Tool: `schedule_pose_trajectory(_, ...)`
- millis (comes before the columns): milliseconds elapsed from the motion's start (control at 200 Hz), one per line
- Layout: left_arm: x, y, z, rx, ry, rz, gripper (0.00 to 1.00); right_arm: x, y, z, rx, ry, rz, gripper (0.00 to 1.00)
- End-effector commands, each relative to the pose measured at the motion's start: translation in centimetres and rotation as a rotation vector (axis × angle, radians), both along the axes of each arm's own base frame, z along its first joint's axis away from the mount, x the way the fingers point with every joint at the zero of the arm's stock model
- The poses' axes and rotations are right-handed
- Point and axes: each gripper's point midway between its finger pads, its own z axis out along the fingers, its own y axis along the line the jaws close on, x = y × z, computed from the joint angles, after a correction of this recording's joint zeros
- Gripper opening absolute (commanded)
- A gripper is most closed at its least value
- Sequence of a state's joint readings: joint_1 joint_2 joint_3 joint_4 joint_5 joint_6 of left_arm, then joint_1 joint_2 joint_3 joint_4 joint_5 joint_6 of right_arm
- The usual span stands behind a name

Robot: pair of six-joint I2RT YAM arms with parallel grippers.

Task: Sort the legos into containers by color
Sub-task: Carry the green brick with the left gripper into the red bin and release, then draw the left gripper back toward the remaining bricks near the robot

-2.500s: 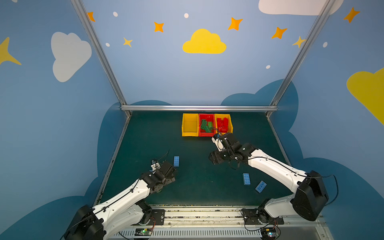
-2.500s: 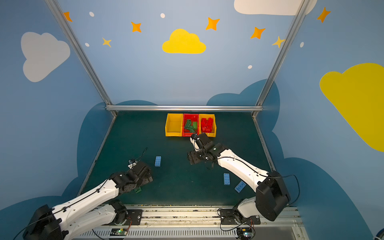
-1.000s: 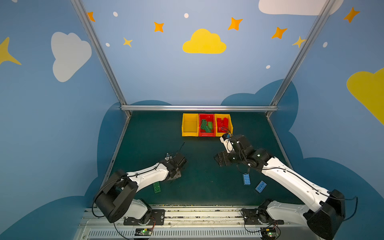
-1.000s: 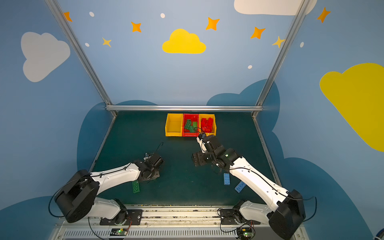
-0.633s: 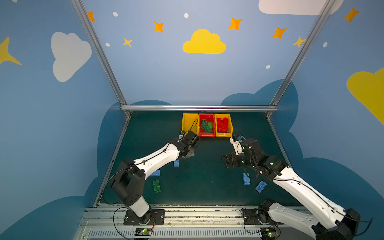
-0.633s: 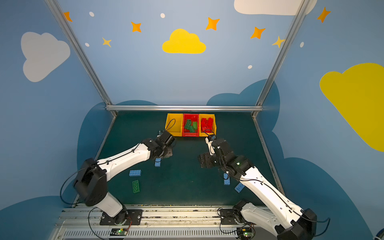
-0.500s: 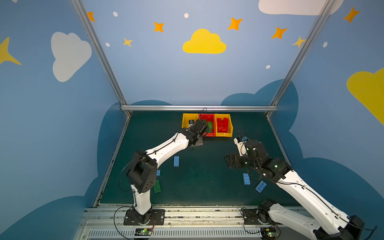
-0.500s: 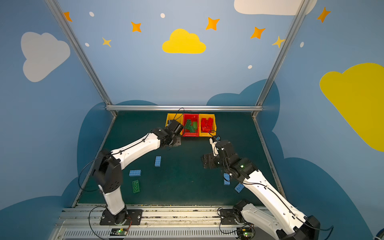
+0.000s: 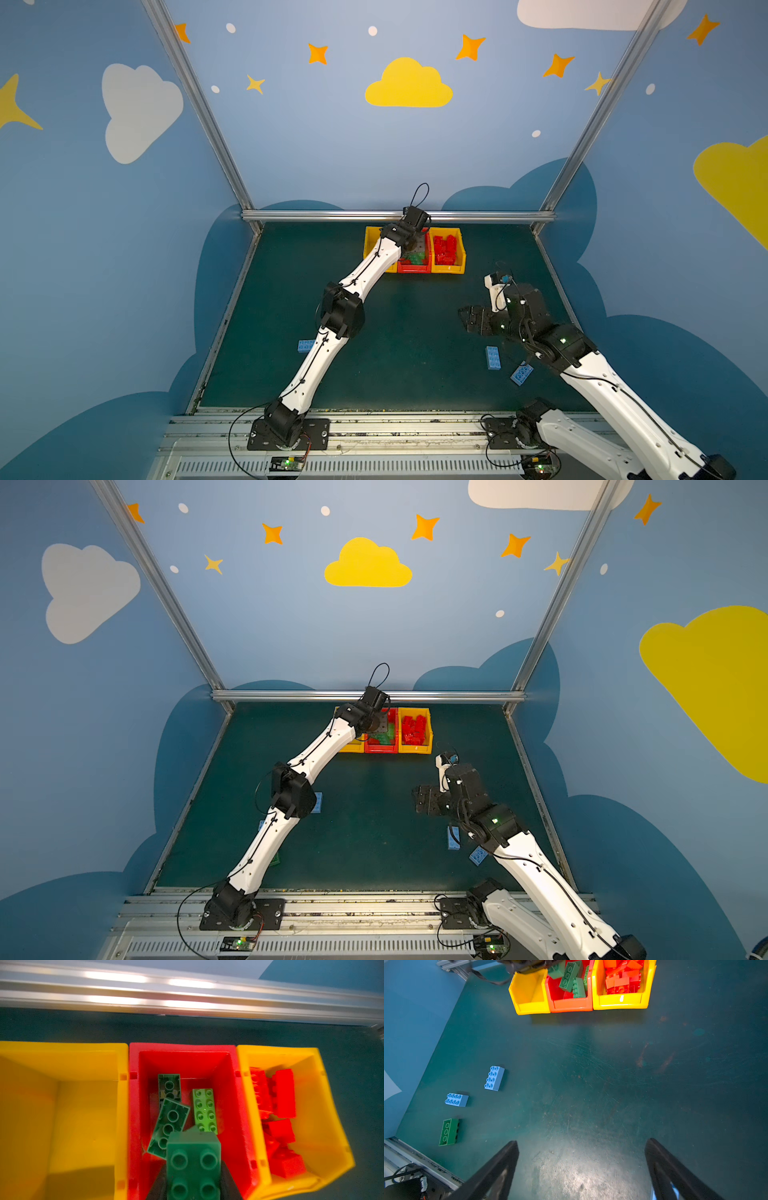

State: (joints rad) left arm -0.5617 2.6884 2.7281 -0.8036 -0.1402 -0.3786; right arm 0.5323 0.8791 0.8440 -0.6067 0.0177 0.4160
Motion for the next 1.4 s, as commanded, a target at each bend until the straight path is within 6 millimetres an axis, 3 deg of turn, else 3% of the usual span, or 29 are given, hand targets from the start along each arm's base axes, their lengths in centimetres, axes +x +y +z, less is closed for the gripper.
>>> schedule_pose_trajectory(0, 1.8, -0.2, 0.8, -0.059, -0.054, -0.027, 0.33, 0.7, 0.1, 0.6, 0.016, -0.014, -0.013, 0.93)
schedule_pose_trajectory(50, 2.1, -0.2, 0.8, -0.08, -0.056, -0.032, 0.56, 0.7, 0.0, 0.7, 0.013, -0.014, -0.012, 0.93)
schedule_pose_trajectory(80, 2.2, -0.2, 1.0, -0.092, -0.058, -0.036, 0.64, 0.7, -0.1, 0.7, 0.013, -0.014, -0.011, 0.93)
schedule_pose_trajectory(195, 1.8, -1.6, 3.0, -0.159, -0.072, -0.102, 0.75, 0.6, -0.1, 0.8, 0.02, -0.015, -0.01, 0.93)
schedule_pose_trajectory(445, -1.1, -2.9, 8.9, -0.196, -0.117, -0.155, 0.76, -0.4, -0.4, 1.1, 0.047, -0.011, -0.01, 0.93)
schedule_pose_trajectory(596, -5.2, -1.7, 11.6, -0.136, -0.082, -0.139, 0.74, -1.4, -0.5, 1.2, 0.058, -0.021, 0.016, 0.93)
schedule_pose_trajectory(731, -10.4, 1.1, 12.5, -0.089, -0.12, -0.08, 0.75, -2.3, 0.1, 0.7, 0.085, 0.006, 0.054, 0.93)
schedule_pose_trajectory(831, -15.2, 5.1, 12.1, -0.109, -0.12, 0.001, 0.75, -2.6, 0.9, 0.5, 0.108, 0.026, 0.086, 0.93)
schedule_pose_trajectory(1131, -30.0, 18.9, 4.4, 0.037, 0.066, 0.259, 0.75, -3.0, 3.9, -1.2, 0.115, 0.06, 0.179, 0.93)
schedule_pose_trajectory(1256, -34.5, 22.5, 1.9, 0.033, 0.106, 0.345, 0.75, -2.9, 5.4, -2.3, 0.1, 0.082, 0.21, 0.93)
schedule_pose_trajectory(1396, -37.5, 25.0, -1.3, 0.02, 0.157, 0.424, 0.75, -2.8, 6.8, -2.7, 0.083, 0.092, 0.242, 0.93)
